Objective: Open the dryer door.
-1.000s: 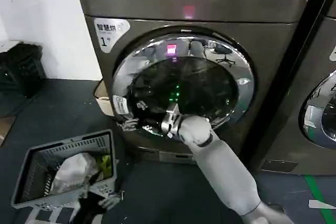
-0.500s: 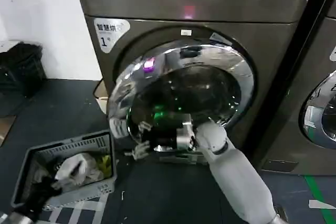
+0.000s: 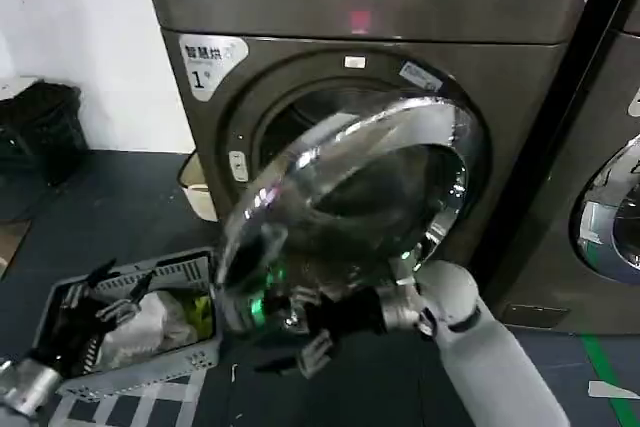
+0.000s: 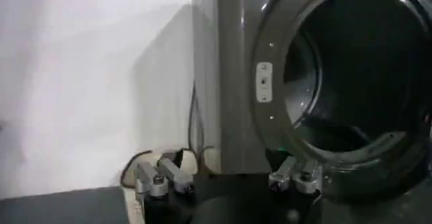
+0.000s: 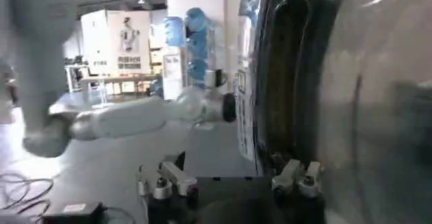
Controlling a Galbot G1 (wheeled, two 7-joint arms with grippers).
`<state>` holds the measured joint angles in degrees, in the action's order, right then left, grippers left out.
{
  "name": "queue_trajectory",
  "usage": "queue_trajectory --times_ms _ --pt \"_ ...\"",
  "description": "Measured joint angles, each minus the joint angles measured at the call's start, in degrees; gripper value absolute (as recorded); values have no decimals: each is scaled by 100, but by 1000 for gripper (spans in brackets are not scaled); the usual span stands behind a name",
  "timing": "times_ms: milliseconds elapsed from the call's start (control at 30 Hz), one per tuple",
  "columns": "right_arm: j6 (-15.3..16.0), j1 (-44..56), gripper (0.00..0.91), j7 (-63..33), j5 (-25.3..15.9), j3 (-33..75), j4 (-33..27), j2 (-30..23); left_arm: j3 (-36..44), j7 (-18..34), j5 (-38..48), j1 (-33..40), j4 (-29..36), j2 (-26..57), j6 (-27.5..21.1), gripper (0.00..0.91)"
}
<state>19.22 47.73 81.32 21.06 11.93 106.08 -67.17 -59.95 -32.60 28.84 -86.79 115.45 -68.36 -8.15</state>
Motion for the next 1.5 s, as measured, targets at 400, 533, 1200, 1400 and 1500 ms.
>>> queue_trajectory --times_ms 400,533,1200,1400,1500 --pt "-478 930 907 152 410 1283 606 393 912 1 509 434 -91 482 -9 907" --pt "-519 1366 907 140 615 2092 651 350 1512 58 920 718 -182 809 -101 907" --pt "-911 3020 907 -1654 1212 6403 846 -420 4637 -20 1174 2616 -593 1426 -75 907" --pt "-1137 3125 907 -2595 1211 7193 930 -606 5231 -17 1425 2894 -497 1544 83 907" --pt "-1109 3112 907 -3179 1247 7487 955 -552 5509 -15 1550 3004 -378 1653 181 907"
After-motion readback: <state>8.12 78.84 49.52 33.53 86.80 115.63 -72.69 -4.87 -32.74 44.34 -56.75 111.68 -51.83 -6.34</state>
